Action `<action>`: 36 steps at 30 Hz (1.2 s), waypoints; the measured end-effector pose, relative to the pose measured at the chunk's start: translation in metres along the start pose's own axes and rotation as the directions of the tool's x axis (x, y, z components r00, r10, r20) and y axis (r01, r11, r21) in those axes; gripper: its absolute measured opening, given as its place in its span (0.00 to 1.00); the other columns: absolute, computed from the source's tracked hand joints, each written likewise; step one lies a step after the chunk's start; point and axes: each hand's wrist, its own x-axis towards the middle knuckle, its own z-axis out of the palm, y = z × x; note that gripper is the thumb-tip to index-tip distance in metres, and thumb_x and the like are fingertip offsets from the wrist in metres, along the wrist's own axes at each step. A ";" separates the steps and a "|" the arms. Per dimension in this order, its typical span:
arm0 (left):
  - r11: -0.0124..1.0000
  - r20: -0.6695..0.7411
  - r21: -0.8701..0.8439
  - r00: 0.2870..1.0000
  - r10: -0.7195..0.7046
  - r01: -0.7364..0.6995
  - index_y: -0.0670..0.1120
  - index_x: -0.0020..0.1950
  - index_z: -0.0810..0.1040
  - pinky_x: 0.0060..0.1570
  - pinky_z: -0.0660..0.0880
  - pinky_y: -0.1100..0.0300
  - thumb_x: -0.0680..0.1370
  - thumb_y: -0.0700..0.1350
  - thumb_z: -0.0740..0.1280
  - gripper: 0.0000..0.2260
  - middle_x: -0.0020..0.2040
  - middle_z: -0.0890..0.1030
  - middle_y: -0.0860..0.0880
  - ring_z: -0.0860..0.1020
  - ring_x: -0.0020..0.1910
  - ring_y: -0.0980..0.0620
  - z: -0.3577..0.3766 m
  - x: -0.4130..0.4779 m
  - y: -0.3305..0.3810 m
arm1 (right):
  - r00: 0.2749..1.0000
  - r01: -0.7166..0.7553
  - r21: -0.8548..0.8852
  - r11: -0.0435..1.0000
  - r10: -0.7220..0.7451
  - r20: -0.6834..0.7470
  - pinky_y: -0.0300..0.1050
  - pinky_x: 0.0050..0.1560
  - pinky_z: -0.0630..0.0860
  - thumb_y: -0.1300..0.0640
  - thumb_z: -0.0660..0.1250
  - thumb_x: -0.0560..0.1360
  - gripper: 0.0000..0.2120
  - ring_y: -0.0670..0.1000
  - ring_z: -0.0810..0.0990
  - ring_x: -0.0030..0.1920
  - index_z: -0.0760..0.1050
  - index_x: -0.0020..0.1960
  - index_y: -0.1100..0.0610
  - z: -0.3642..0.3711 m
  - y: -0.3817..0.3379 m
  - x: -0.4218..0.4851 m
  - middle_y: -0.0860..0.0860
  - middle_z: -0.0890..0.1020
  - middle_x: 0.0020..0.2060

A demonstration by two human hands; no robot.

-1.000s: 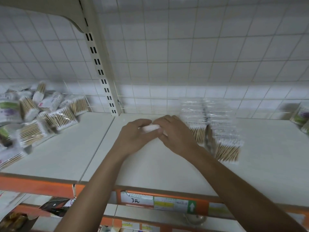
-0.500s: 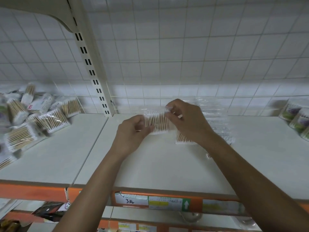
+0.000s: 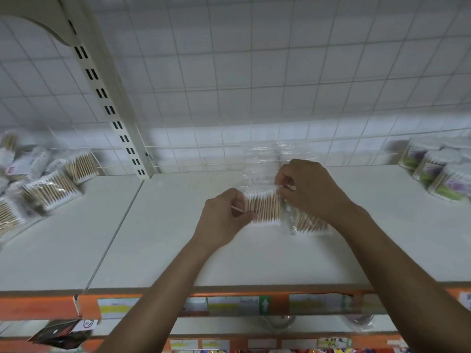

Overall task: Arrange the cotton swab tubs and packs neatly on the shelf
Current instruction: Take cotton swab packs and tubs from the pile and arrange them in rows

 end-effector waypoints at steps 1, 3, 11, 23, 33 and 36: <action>1.000 0.003 0.015 1.000 0.011 -0.011 0.44 0.42 0.75 0.34 0.67 0.76 0.69 0.43 0.76 0.11 0.33 0.75 0.57 0.75 0.31 0.70 0.004 0.001 0.000 | 1.000 -0.004 -0.027 1.000 0.004 0.004 0.35 0.40 0.65 0.62 0.67 0.71 0.04 0.46 0.73 0.40 0.79 0.43 0.56 0.001 0.002 -0.001 0.41 0.71 0.34; 0.999 0.005 0.032 1.000 0.014 -0.014 0.45 0.41 0.74 0.34 0.68 0.75 0.69 0.43 0.76 0.11 0.34 0.76 0.57 0.76 0.31 0.69 0.011 0.002 -0.001 | 1.000 -0.008 -0.076 0.997 0.009 0.006 0.36 0.41 0.65 0.62 0.66 0.71 0.05 0.48 0.73 0.43 0.80 0.42 0.56 0.002 0.005 -0.003 0.46 0.75 0.38; 0.984 -0.014 0.175 1.000 -0.017 0.019 0.49 0.40 0.74 0.35 0.66 0.77 0.70 0.49 0.74 0.10 0.33 0.76 0.59 0.74 0.31 0.66 0.018 0.004 0.006 | 1.000 -0.008 -0.123 0.992 0.007 -0.006 0.37 0.43 0.65 0.60 0.64 0.73 0.04 0.46 0.68 0.44 0.78 0.45 0.55 0.003 0.008 -0.004 0.47 0.74 0.40; 0.947 -0.095 0.292 0.989 -0.110 0.134 0.49 0.55 0.79 0.47 0.71 0.64 0.75 0.61 0.64 0.18 0.47 0.83 0.54 0.81 0.48 0.55 0.001 -0.002 0.013 | 0.986 0.060 -0.011 0.998 -0.061 -0.157 0.36 0.47 0.63 0.58 0.66 0.75 0.09 0.51 0.71 0.52 0.78 0.54 0.57 0.002 0.000 -0.008 0.50 0.79 0.48; 0.852 -0.384 0.490 0.923 0.019 0.186 0.42 0.61 0.78 0.48 0.74 0.53 0.77 0.49 0.67 0.15 0.54 0.81 0.42 0.77 0.54 0.41 -0.025 -0.033 -0.002 | 0.928 0.369 -0.024 0.929 -0.369 -0.040 0.48 0.60 0.68 0.58 0.67 0.74 0.17 0.55 0.72 0.61 0.75 0.62 0.59 0.056 -0.049 0.007 0.53 0.78 0.58; 0.812 -0.434 0.523 0.901 -0.005 0.257 0.42 0.61 0.77 0.49 0.75 0.51 0.76 0.48 0.67 0.16 0.54 0.80 0.41 0.76 0.55 0.40 -0.039 -0.050 -0.014 | 0.907 0.419 -0.056 0.906 -0.420 -0.020 0.53 0.60 0.71 0.60 0.73 0.67 0.17 0.59 0.77 0.55 0.79 0.55 0.60 0.073 -0.068 0.013 0.55 0.81 0.52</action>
